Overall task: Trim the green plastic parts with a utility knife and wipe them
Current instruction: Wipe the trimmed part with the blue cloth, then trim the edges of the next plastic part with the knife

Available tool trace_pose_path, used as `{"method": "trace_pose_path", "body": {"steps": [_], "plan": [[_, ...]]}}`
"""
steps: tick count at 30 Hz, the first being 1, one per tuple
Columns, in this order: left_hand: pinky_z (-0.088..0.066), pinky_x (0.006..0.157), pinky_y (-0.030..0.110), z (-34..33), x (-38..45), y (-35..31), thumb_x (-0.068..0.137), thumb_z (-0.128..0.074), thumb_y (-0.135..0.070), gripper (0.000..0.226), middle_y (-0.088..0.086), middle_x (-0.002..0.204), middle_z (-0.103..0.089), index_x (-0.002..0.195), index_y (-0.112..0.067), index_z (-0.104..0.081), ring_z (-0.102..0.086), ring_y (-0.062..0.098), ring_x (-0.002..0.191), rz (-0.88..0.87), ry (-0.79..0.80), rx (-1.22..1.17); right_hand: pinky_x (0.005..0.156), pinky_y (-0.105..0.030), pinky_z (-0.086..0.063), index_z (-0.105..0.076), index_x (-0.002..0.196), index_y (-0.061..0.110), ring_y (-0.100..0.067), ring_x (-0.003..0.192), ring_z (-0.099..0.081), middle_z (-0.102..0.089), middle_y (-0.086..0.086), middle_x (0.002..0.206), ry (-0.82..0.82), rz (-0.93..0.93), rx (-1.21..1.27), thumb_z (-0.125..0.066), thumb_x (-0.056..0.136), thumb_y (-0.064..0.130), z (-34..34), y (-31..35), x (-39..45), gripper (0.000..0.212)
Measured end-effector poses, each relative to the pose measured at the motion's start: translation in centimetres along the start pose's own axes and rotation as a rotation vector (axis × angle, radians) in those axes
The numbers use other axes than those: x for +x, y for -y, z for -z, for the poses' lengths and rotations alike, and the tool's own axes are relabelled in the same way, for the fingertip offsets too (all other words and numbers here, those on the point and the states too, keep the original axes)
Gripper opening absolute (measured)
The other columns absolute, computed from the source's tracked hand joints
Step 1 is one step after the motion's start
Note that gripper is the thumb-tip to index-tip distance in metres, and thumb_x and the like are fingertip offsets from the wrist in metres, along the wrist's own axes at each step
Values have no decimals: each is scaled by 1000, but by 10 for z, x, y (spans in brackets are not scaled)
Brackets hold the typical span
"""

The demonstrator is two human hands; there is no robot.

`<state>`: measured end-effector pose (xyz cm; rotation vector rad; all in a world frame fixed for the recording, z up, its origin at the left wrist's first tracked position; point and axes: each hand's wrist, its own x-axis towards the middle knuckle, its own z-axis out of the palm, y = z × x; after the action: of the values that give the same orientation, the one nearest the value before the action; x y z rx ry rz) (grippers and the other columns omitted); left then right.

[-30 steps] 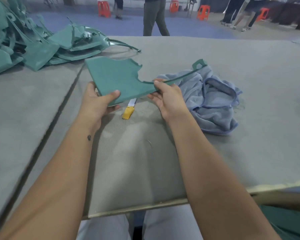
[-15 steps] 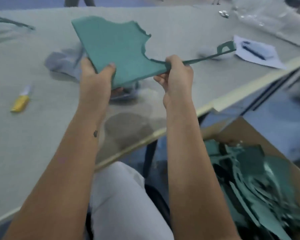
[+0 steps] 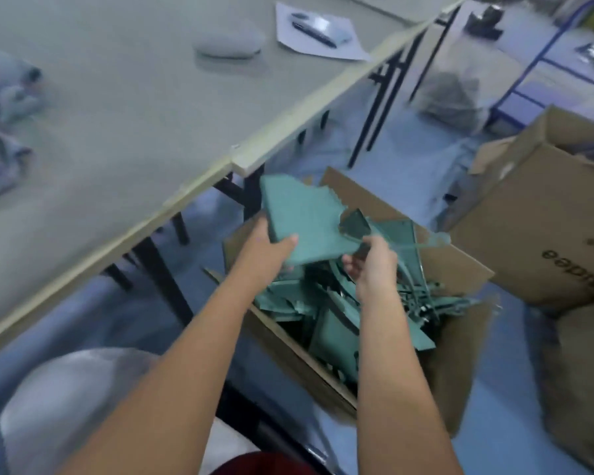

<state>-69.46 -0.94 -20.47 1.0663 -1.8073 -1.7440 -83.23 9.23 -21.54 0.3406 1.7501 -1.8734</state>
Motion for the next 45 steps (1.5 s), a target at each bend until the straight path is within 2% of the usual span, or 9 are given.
{"method": "trace_pose_path", "body": {"steps": [6,10,14,20,26,33,38,42,45], "plan": [[-50,87,35,1,1,71,91,-64,-24,33,9,119,-65,119,-15,-49,-63,23,100,242,76,239,44,-23,-51,-47,110,4,-17,47,-63,-65,-11,60,-66,-145,51,-58,92,11,25,-51,14,23],[-33,113,43,11,3,78,92,-62,-37,76,5,153,-37,152,-19,-20,-38,24,138,347,132,239,74,-31,-54,-41,134,2,-19,83,-68,-65,-13,112,-177,-153,28,-63,90,14,16,-70,16,51],[-46,97,37,15,4,59,98,-50,-32,46,5,137,-55,143,-24,-42,-55,17,114,256,189,359,65,-31,-47,-36,141,14,-22,83,-60,-29,-8,146,-385,18,-18,-52,91,6,-11,-65,0,53],[-50,66,18,41,1,-55,101,-44,-17,22,-2,93,-68,111,-20,-64,-63,13,77,-105,308,330,86,-40,-50,-55,95,31,-19,100,-58,-54,-3,114,-75,439,148,-41,84,1,-94,-22,-72,35],[-51,58,22,156,-37,-127,97,-48,-12,16,0,73,-60,89,-21,-58,-57,8,65,-348,-114,220,73,-43,-51,-55,83,24,-26,83,-58,-59,-8,87,412,708,142,-39,81,9,-205,6,-182,22],[-45,50,19,315,-114,-107,94,-44,-4,23,-2,64,-61,83,-22,-52,-58,7,51,-282,-694,75,75,-38,-48,-59,82,14,-20,78,-59,-61,0,76,1015,838,-411,-46,89,10,-318,-39,-301,16],[-40,48,13,391,-170,-74,90,-43,-2,26,0,73,-68,81,-22,-57,-60,6,56,-166,-937,137,88,-37,-47,-60,104,16,-26,99,-60,-67,-6,96,1175,1000,-829,-53,86,23,-367,-63,-357,21],[-50,77,29,432,-187,-43,85,-50,-7,19,3,88,-69,85,-23,-59,-64,19,85,-79,-1222,198,73,-30,-46,-61,90,15,-27,92,-63,-64,-2,82,1324,1020,-952,-50,83,22,-385,-84,-392,15],[-50,80,33,448,-196,-17,85,-48,-4,20,3,87,-68,87,-18,-62,-63,21,85,-70,-1363,104,73,-28,-34,-64,96,13,-32,108,-59,-65,-13,104,1317,1292,-1207,-48,88,35,-388,-110,-413,28]]}}
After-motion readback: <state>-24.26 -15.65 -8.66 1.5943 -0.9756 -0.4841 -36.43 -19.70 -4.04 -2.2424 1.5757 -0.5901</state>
